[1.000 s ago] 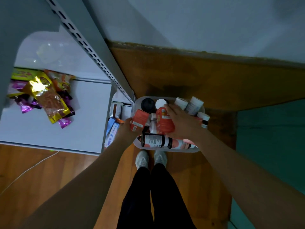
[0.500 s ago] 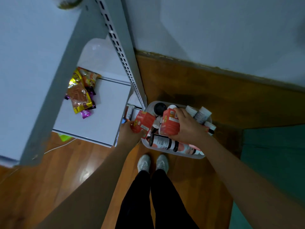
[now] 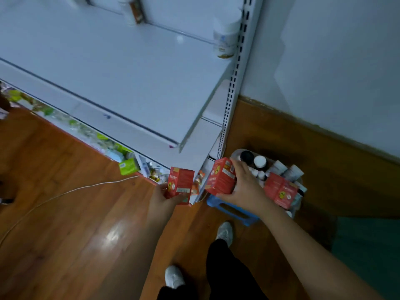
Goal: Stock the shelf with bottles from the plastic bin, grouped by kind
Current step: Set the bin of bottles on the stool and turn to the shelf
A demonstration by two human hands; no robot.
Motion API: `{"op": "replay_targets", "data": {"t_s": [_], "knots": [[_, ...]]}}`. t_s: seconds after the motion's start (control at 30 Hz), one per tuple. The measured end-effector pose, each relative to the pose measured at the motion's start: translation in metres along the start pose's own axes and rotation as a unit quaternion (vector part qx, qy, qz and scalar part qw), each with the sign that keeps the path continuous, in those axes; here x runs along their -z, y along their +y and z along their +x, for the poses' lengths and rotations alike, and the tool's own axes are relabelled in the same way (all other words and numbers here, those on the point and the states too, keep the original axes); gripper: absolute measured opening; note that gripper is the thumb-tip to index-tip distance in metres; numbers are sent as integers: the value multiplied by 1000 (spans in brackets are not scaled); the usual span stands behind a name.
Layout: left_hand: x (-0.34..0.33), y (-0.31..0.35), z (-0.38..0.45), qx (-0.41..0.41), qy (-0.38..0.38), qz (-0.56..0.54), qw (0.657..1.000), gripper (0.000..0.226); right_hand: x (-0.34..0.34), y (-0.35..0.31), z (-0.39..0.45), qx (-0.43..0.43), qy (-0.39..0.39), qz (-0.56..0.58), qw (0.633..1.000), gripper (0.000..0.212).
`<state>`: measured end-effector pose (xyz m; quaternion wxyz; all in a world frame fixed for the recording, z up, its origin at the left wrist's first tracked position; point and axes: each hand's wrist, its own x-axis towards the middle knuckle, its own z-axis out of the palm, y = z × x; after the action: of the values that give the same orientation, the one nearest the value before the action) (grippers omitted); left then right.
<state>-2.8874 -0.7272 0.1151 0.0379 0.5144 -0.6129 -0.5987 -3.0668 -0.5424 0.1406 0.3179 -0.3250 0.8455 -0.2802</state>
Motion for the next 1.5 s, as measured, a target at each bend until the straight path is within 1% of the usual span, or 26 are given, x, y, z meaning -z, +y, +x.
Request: {"op": "replay_targets", "data": {"t_s": [0.07, 0.17, 0.27, 0.37, 0.47, 0.53, 0.63, 0.77, 0.8, 0.9, 0.97, 1.0, 1.07, 1.1, 1.13, 1.23, 1.27, 1.33, 1.43, 1.5], "knots": [[30, -6, -16, -9, 14, -29, 999, 55, -13, -31, -11, 21, 1, 1, 1000, 113], [84, -16, -40, -30, 31, -77, 996, 54, -38, -82, -26, 48, 2, -6, 999, 112], [145, -30, -67, -55, 64, -121, 989, 48, -70, -135, -40, 66, -2, -11, 998, 113], [205, -39, -100, -83, 109, -136, 981, 46, -105, -186, -51, 92, 0, 20, 996, 114], [259, -47, -126, -103, 147, -148, 973, 50, -134, -237, -59, 124, 6, 65, 990, 118], [290, -53, -138, -116, 165, -155, 967, 53, -150, -269, -60, 142, -2, 102, 985, 116], [330, -52, -155, -138, 200, -152, 958, 53, -170, -318, -58, 165, -25, 163, 972, 103], [372, -46, -161, -159, 240, -142, 947, 51, -183, -378, -47, 185, -63, 239, 951, 63], [382, -44, -159, -159, 247, -145, 945, 51, -186, -393, -41, 189, -74, 265, 943, 56], [413, -35, -148, -158, 265, -149, 939, 54, -195, -433, -15, 180, -99, 330, 921, 57], [434, -28, -134, -158, 277, -149, 936, 55, -202, -459, 5, 182, -118, 356, 909, 47], [445, -24, -125, -156, 281, -153, 935, 55, -207, -473, 15, 181, -126, 367, 904, 49], [469, -16, -103, -151, 286, -155, 933, 56, -216, -498, 38, 177, -136, 380, 897, 67], [481, -11, -91, -150, 288, -151, 934, 57, -222, -509, 52, 174, -143, 385, 895, 73], [492, -5, -79, -149, 290, -151, 933, 58, -227, -520, 66, 171, -152, 390, 892, 72], [530, 18, -41, -140, 303, -152, 930, 61, -238, -555, 113, 162, -171, 411, 881, 43], [541, 28, -30, -139, 306, -151, 930, 61, -241, -567, 129, 157, -173, 417, 878, 36], [563, 45, -10, -139, 311, -148, 928, 59, -247, -591, 157, 146, -178, 427, 874, 35], [592, 64, 17, -133, 322, -141, 927, 58, -257, -622, 198, 141, -191, 420, 876, 42], [612, 72, 34, -129, 333, -138, 924, 59, -265, -642, 224, 145, -197, 407, 880, 43]]}}
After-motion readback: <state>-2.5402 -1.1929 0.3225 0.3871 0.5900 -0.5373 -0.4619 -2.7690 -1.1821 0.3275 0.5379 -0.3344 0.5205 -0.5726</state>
